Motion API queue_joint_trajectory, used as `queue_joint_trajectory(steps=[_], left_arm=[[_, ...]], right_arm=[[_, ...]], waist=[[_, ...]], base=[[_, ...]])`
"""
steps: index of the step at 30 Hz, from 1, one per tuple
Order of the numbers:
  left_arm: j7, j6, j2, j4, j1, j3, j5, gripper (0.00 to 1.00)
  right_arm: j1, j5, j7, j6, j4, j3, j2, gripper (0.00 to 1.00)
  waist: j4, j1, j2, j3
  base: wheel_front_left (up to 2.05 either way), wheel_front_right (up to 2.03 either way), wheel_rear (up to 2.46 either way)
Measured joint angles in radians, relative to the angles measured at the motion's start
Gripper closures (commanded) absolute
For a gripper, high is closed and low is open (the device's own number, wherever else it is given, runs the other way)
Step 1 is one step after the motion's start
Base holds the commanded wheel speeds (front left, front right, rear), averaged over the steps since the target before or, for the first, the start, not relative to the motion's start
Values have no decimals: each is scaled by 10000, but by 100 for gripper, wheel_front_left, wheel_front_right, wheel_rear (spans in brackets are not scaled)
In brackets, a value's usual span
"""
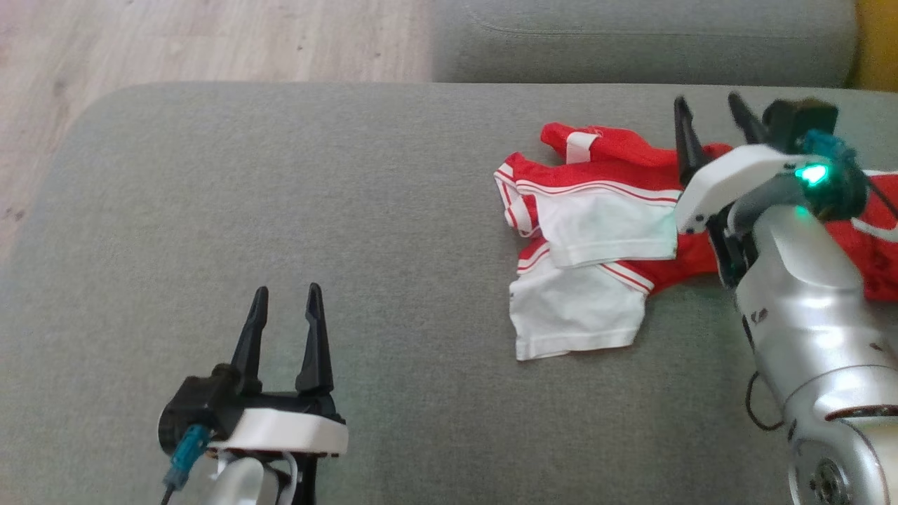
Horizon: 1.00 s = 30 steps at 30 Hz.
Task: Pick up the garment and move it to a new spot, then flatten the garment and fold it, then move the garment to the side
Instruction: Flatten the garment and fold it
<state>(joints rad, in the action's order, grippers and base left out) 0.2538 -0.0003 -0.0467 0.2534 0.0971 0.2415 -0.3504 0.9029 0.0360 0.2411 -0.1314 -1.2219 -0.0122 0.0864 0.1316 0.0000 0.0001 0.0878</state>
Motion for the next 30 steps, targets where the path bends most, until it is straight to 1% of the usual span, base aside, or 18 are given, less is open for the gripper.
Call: queue_joint_trajectory(steps=[2,5,6,8,11,14,16,19,23,27,30], left_arm=[[0,0,2,-2,1,-48,0,0],[2,-2,-2,-50,-1,-186,6,0],[0,-8,-2,-73,-1,-217,15,0],[0,-12,2,-104,-4,-253,105,0],[0,-69,2,-174,-8,-332,184,0],[0,-100,0,-186,-5,-426,286,0],[2,-102,2,-209,1,-476,347,0],[2,-196,2,-251,12,-510,349,0],[2,-261,2,-244,41,-514,385,0],[2,-293,2,-165,283,-458,435,0],[4,-456,2,148,675,-142,527,0]], right_arm=[[-100,-376,71,0,650,-165,-33,0],[-764,-529,100,-2,2608,-293,-161,0],[-1130,-378,100,-2,3244,-63,-159,0],[-2185,502,102,-2,4493,709,-136,0],[-4135,928,100,-2,6094,1452,-236,0],[-5728,1197,98,-2,7310,1540,-280,0],[-6410,1221,98,0,7979,1538,-276,0],[-6922,1227,98,-2,8564,1486,-297,0],[-7043,1335,98,-2,8991,1406,-301,0],[-7036,1407,100,-2,9231,1400,-305,0],[-7027,1407,100,-2,9294,1348,-307,0]], waist=[[-136,0,0,-17],[-415,0,0,-62],[-525,0,0,-77],[-757,-1,0,-106],[-1155,0,0,-122],[-1556,-1,0,-122],[-1808,-1,0,-118],[-2146,-1,0,-76],[-2469,-1,0,26],[-2589,-1,0,247],[-2617,0,0,433]], base=[[0,0,0],[0,0,0],[0,0,0],[0,0,0],[0,0,0],[0,0,0],[0,0,0],[0,0,0],[0,0,0],[0,0,0],[0,0,0]])
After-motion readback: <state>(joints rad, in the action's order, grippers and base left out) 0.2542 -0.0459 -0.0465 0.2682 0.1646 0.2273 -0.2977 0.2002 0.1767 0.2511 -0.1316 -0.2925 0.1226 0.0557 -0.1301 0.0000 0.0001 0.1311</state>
